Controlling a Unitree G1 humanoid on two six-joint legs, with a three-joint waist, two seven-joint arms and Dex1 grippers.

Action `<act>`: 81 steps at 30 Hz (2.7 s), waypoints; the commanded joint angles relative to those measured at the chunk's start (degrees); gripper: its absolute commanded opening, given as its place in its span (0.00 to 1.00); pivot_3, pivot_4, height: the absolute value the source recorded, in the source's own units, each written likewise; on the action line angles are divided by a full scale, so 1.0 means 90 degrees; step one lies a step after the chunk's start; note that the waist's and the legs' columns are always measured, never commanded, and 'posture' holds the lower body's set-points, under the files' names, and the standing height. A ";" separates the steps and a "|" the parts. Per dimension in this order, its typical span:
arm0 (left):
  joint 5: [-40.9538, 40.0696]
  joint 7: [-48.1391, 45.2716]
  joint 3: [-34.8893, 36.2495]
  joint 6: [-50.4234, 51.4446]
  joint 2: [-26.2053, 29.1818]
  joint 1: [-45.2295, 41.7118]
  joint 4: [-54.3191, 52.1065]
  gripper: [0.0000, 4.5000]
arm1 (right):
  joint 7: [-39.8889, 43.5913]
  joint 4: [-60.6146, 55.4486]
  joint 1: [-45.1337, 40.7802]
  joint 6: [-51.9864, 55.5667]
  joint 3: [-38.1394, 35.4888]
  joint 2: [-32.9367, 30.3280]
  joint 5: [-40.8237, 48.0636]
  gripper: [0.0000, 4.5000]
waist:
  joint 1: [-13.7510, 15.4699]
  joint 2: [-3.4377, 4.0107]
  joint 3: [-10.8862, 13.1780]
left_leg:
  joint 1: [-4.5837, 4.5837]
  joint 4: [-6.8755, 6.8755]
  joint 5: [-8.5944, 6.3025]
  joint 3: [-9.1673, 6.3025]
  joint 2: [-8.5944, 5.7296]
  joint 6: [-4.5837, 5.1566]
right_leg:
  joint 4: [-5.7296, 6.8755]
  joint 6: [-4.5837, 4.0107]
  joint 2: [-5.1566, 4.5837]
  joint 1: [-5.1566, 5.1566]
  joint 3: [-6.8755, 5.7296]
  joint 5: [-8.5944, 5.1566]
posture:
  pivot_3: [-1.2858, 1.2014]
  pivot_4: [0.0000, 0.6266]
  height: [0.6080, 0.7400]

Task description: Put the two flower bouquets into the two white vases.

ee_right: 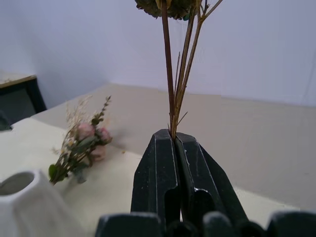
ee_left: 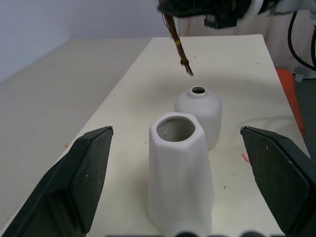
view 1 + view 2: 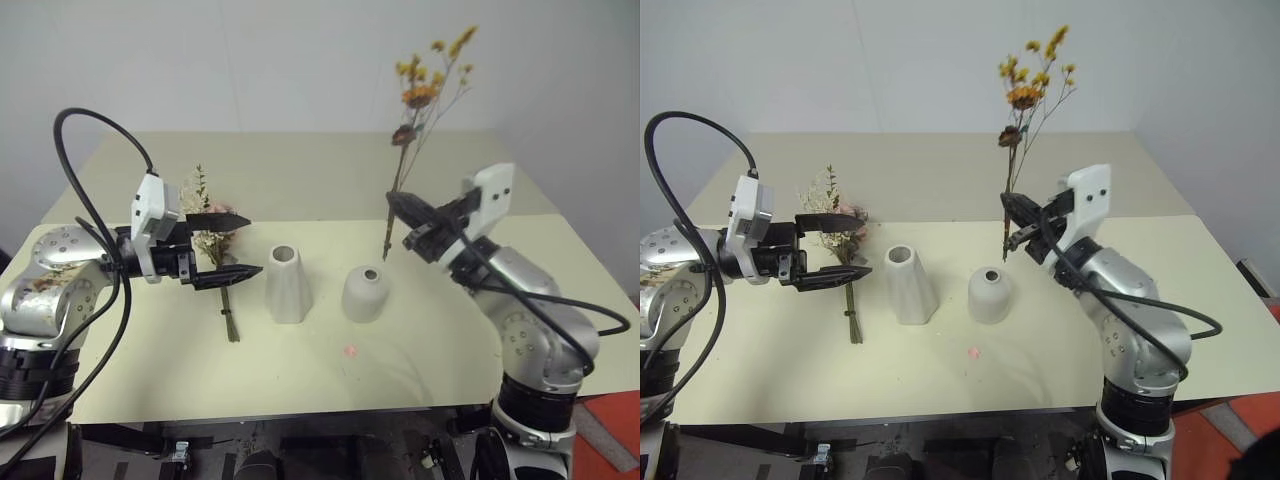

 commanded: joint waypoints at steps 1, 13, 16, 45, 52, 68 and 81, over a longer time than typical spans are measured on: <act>0.0026 -0.0122 -0.0001 -0.0113 0.0076 -0.0225 0.0080 1.00 | -0.0101 -0.0150 -0.0036 -0.0386 0.0120 0.0063 0.0073 0.01 | 0.0001 0.0000 0.0000 | 0.0000 0.0000 0.0000 0.0000 0.0000 0.0000 | 0.0000 0.0000 0.0000 -0.0001 0.0000 0.0000 | 0.52 0.24 1.00; 0.0077 -0.0214 -0.0019 -0.0070 0.0083 -0.0321 0.0169 1.00 | 0.0075 -0.0407 0.0307 -0.0449 0.0191 -0.0216 0.0557 0.01 | 0.0007 0.0000 0.0000 | 0.0000 0.0000 0.0000 -0.0001 0.0001 0.0000 | -0.0001 0.0000 0.0000 0.0000 -0.0001 0.0000 | 0.52 0.24 1.00; 0.0068 -0.0220 -0.0012 -0.0056 0.0082 -0.0320 0.0164 1.00 | 0.0065 -0.0346 0.0393 -0.0523 0.0217 -0.0273 0.0549 0.01 | 0.0008 0.0000 0.0000 | 0.0000 0.0000 0.0000 -0.0001 0.0001 0.0000 | -0.0001 0.0000 0.0001 0.0000 -0.0001 -0.0001 | 0.52 0.24 1.00; 0.0317 0.0338 0.0130 0.0188 0.0204 -0.0231 0.0178 1.00 | 0.0325 -0.0129 0.1642 -0.1452 0.0315 -0.0724 0.0425 0.72 | 0.0021 0.0000 0.0000 | -0.0001 0.0001 0.0000 -0.0001 0.0001 0.0000 | -0.0003 0.0001 0.0001 0.0001 0.0000 -0.0001 | 0.52 0.24 1.00; 0.1655 0.1878 -0.1036 0.2213 0.0669 -0.0558 0.0193 1.00 | 0.1235 -0.0527 0.2163 -0.1330 -0.0327 -0.1980 0.0813 1.00 | 0.0028 -0.0002 0.0001 | 0.0008 0.0000 0.0000 -0.0002 -0.0001 0.0000 | -0.0004 0.0005 0.0001 0.0012 0.0002 -0.0004 | 0.52 0.24 1.00; 0.2649 0.3163 -0.2799 0.4852 -0.0426 -0.2111 0.2073 1.00 | 0.3054 -0.0071 0.1107 -0.1189 -0.0896 -0.3955 0.1982 1.00 | 0.0068 -0.0011 0.0007 | 0.0000 0.0004 -0.0001 -0.0006 -0.0002 0.0001 | -0.0006 0.0005 0.0004 0.0012 -0.0001 -0.0004 | 0.52 0.24 1.00; 0.3031 0.3927 -0.2178 0.4301 -0.0791 -0.2490 0.2893 0.16 | 0.4244 0.0565 0.0987 -0.0767 -0.1116 -0.4972 0.2882 1.00 | 0.0172 -0.0012 0.0007 | 0.0002 0.0009 -0.0001 -0.0004 -0.0004 0.0002 | -0.0003 0.0004 -0.0001 0.0013 0.0002 -0.0003 | 0.52 0.24 1.00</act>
